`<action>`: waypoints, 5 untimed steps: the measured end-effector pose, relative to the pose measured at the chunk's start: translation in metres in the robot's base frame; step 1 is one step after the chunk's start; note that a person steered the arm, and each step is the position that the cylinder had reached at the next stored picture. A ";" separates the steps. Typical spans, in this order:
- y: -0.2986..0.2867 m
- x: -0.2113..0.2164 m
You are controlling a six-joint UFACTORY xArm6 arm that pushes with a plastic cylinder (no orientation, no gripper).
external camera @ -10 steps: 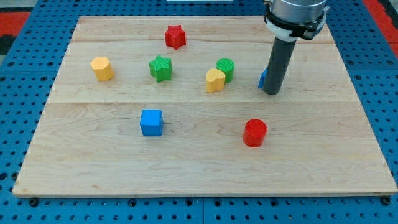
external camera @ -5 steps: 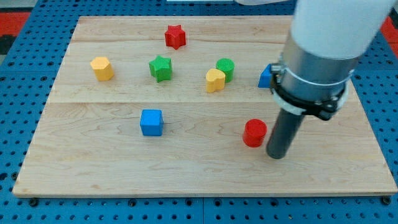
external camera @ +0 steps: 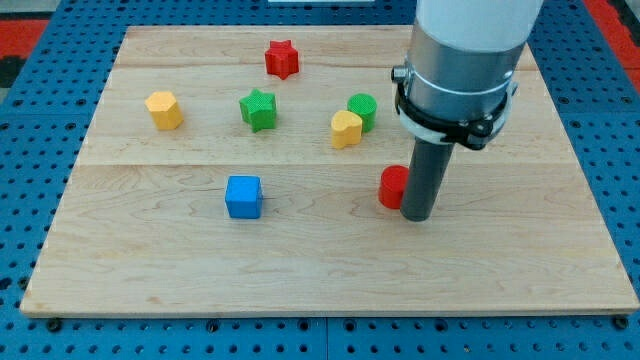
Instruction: Move the red circle diagonal to the bottom left of the triangle
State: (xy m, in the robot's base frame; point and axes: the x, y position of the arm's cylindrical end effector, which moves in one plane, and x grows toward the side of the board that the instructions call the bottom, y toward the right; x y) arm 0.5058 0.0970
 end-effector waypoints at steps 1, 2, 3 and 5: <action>-0.003 -0.008; -0.079 -0.007; -0.121 -0.009; -0.121 -0.035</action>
